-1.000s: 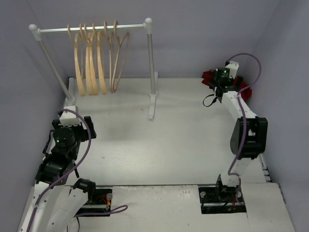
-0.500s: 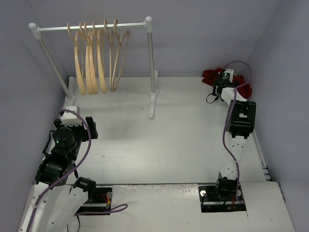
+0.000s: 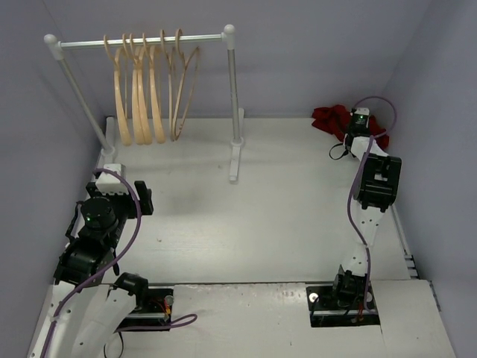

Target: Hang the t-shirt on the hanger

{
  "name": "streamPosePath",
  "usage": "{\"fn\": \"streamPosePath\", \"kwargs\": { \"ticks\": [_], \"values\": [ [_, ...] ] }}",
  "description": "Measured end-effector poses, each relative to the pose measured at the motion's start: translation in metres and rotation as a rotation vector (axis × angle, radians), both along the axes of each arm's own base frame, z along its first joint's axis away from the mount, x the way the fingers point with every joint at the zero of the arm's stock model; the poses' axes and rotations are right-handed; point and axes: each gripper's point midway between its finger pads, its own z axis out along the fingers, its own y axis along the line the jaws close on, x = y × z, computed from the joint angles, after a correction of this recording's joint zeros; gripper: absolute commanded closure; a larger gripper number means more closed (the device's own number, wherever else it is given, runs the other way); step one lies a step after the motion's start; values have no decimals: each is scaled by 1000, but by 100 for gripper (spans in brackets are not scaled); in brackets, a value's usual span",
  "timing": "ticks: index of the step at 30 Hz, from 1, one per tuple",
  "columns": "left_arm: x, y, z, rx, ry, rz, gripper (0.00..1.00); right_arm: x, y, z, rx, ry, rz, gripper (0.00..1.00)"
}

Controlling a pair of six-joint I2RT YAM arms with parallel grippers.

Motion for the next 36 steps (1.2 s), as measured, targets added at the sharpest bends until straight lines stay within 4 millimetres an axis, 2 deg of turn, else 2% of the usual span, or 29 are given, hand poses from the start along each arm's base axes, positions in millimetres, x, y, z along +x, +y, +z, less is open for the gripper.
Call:
{"fn": "streamPosePath", "kwargs": {
  "ticks": [1, 2, 6, 8, 10, 12, 14, 16, 19, 21, 23, 25, 28, 30, 33, 36],
  "values": [
    [0, 0, 0, 0, 0, -1, 21, 0, 0, -1, 10, 3, 13, 99],
    [0, 0, 0, -1, 0, -2, 21, 1, 2, -2, 18, 6, 33, 100],
    [0, -2, 0, -3, 1, -9, 21, 3, 9, -1, 54, -3, 83, 100],
    [0, -2, 0, -4, 1, -12, 21, 1, 20, 9, 74, -10, 117, 100],
    [0, -2, 0, -4, 0, -13, 21, -2, 37, 32, 91, -36, 158, 100],
    [0, -3, 1, -5, -3, -15, 21, -3, 64, 74, 103, -95, 213, 100],
    [0, -3, 1, -6, -6, -16, 21, -6, 102, 135, 103, -190, 289, 100],
    [0, -3, 1, -7, -6, -16, 21, -17, 151, 205, 110, -314, 390, 100],
    [1, -3, 1, -7, -3, -17, 21, -62, 239, 315, 153, -527, 594, 100],
    [1, -4, 0, -8, 2, -20, 21, -104, 287, 374, 200, -652, 726, 100],
    [2, -5, -1, -9, 8, -25, 21, -146, 313, 416, 249, -754, 821, 98],
    [3, -5, -3, -10, 14, -26, 21, -176, 319, 438, 301, -816, 862, 97],
    [4, -5, -4, -12, 21, -29, 21, -199, 322, 429, 388, -817, 872, 96],
    [5, -6, -5, -13, 24, -34, 21, -203, 328, 402, 445, -775, 865, 97],
    [5, -9, -6, -16, 31, -46, 21, -203, 335, 322, 525, -611, 820, 97],
    [6, -13, -8, -22, 40, -69, 21, -204, 337, 219, 585, -379, 732, 97]
  ]
}}
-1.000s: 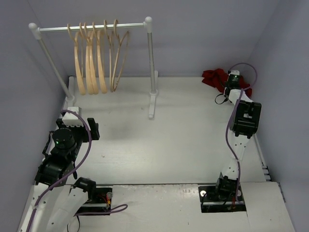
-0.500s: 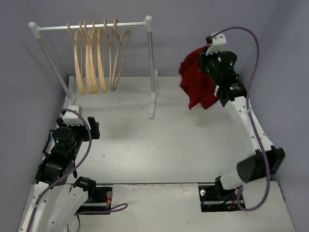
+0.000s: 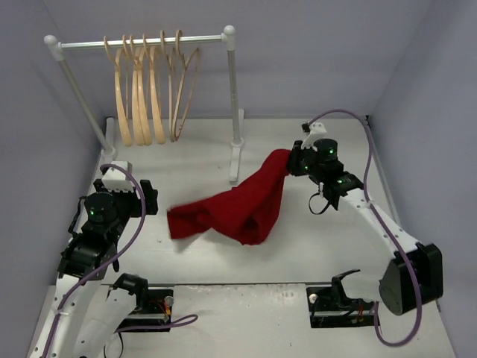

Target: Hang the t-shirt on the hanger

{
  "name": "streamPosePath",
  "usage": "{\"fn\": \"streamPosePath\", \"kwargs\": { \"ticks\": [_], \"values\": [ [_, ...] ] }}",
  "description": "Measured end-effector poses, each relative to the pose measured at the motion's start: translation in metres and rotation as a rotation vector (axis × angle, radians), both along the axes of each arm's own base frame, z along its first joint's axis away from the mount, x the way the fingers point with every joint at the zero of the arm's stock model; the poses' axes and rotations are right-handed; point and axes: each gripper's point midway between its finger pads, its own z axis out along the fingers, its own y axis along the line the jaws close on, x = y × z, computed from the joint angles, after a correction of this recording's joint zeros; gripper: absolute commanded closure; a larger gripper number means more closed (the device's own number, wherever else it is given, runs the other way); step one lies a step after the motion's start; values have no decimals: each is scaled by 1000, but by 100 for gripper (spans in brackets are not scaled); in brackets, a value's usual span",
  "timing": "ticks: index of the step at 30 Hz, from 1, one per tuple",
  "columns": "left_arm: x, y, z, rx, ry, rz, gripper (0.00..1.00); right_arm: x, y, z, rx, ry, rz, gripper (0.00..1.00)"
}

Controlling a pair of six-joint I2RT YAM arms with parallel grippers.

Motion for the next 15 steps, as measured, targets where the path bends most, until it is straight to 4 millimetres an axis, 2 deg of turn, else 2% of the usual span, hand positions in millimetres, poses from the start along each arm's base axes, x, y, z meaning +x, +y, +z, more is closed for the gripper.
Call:
{"fn": "streamPosePath", "kwargs": {
  "ticks": [2, 3, 5, 6, 8, 15],
  "values": [
    [1, -4, -1, -5, 6, -17, 21, -9, -4, -63, -29, 159, -26, 96],
    [2, -5, -2, -7, 10, -24, 21, -14, -7, -88, -45, 224, -40, 97],
    [2, -7, -4, -8, 18, -35, 21, -23, -13, -119, -65, 309, -64, 98],
    [3, -8, -4, -9, 22, -39, 21, -26, -14, -128, -70, 334, -73, 98],
    [3, -10, -5, -11, 26, -46, 21, -25, -15, -130, -68, 338, -81, 98],
    [2, -16, -6, -23, 32, -83, 21, -19, -6, -120, -47, 303, -58, 97]
  ]
}}
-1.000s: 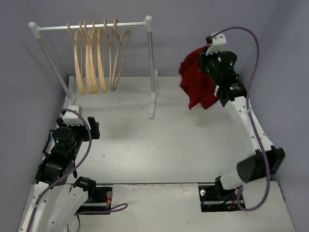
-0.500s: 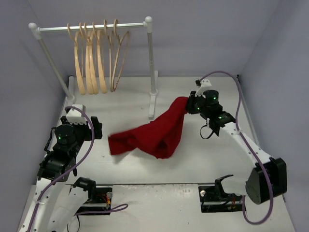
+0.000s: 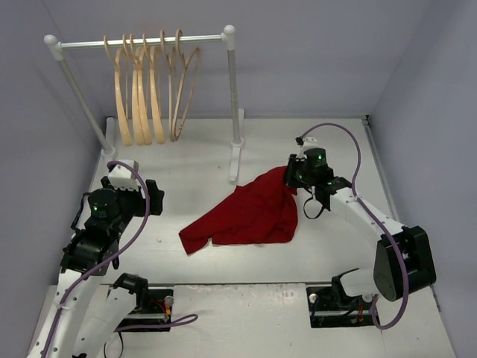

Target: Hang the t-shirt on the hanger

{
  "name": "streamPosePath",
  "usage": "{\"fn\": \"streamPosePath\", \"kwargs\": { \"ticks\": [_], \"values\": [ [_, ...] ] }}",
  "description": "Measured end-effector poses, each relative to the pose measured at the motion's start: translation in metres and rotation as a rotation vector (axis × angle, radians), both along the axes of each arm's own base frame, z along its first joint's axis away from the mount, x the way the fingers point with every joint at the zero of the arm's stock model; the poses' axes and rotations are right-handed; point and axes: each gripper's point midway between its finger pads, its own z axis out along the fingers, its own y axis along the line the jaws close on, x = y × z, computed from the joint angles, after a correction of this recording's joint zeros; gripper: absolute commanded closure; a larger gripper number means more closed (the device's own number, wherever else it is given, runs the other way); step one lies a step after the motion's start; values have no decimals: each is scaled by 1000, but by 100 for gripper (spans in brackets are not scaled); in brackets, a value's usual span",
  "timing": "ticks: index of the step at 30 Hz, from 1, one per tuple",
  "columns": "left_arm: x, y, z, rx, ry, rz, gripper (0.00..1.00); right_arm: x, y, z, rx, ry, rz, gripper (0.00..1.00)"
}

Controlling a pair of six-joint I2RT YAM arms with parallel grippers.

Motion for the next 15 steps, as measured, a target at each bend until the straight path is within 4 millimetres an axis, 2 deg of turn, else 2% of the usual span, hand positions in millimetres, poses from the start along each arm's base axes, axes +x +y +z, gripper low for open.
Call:
{"fn": "streamPosePath", "kwargs": {
  "ticks": [3, 7, 10, 11, 12, 15],
  "values": [
    [0, -2, 0, -4, 2, -11, 21, 3, 19, 20, 26, -32, 53, 96],
    [0, -5, 0, -9, 3, -24, 21, 4, 59, 66, 84, -125, 157, 93],
    [0, -11, 0, -21, 6, -55, 21, -1, 73, 86, 108, -177, 193, 89],
    [1, -14, -1, -28, 12, -68, 21, -2, 70, 87, 106, -184, 185, 84],
    [0, -18, -2, -35, 18, -86, 21, -4, 66, 85, 98, -187, 167, 71],
    [0, -32, -5, -60, 47, -143, 22, -12, 45, 61, 52, -153, 101, 50]
  ]
}}
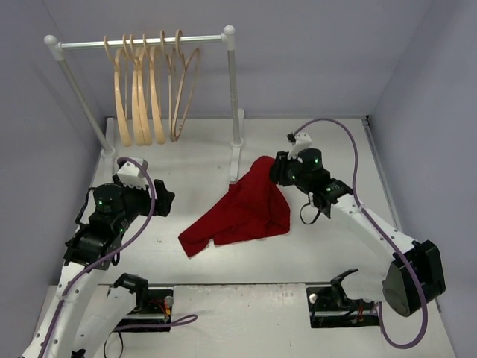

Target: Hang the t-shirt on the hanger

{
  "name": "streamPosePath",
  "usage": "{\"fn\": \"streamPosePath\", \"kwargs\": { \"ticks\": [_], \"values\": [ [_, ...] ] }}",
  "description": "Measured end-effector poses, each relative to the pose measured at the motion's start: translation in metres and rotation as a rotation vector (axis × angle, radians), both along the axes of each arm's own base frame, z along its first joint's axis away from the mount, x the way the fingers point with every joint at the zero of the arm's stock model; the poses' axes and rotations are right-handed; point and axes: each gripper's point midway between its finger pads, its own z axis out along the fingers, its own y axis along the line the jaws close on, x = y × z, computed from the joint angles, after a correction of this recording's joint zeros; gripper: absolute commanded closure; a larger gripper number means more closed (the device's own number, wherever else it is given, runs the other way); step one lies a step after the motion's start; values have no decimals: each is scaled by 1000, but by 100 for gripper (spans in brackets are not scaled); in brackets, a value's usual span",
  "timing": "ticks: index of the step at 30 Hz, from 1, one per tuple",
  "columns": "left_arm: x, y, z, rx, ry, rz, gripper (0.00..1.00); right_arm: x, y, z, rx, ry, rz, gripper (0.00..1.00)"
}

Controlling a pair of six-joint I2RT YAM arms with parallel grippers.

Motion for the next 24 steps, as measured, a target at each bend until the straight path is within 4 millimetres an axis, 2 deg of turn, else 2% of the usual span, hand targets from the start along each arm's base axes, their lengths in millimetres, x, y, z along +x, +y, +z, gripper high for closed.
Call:
{"fn": "streamPosePath", "kwargs": {
  "ticks": [4, 6, 7, 10, 13, 16, 20, 24],
  "values": [
    [1, -30, 1, -30, 51, -97, 22, -26, -28, -56, -79, 120, -72, 30],
    [2, -50, 1, -25, 76, -144, 22, -40, -38, -75, -112, 168, -86, 28],
    [2, -64, 0, -11, 92, -174, 22, -45, -42, -77, -121, 178, -90, 27],
    [4, -114, 1, 29, 117, -280, 22, -46, -49, -62, -114, 134, -115, 27],
    [21, -150, -22, 83, 178, -310, 23, -42, -60, -40, -84, 70, -154, 28],
    [47, -169, -57, 146, 256, -283, 27, -35, -83, -30, -63, 49, -224, 28],
    [70, -187, -100, 215, 348, -267, 38, -34, -110, -34, -36, 64, -294, 29],
    [85, -203, -131, 249, 404, -271, 42, -45, -114, -42, -23, 83, -292, 29]
  ]
}}
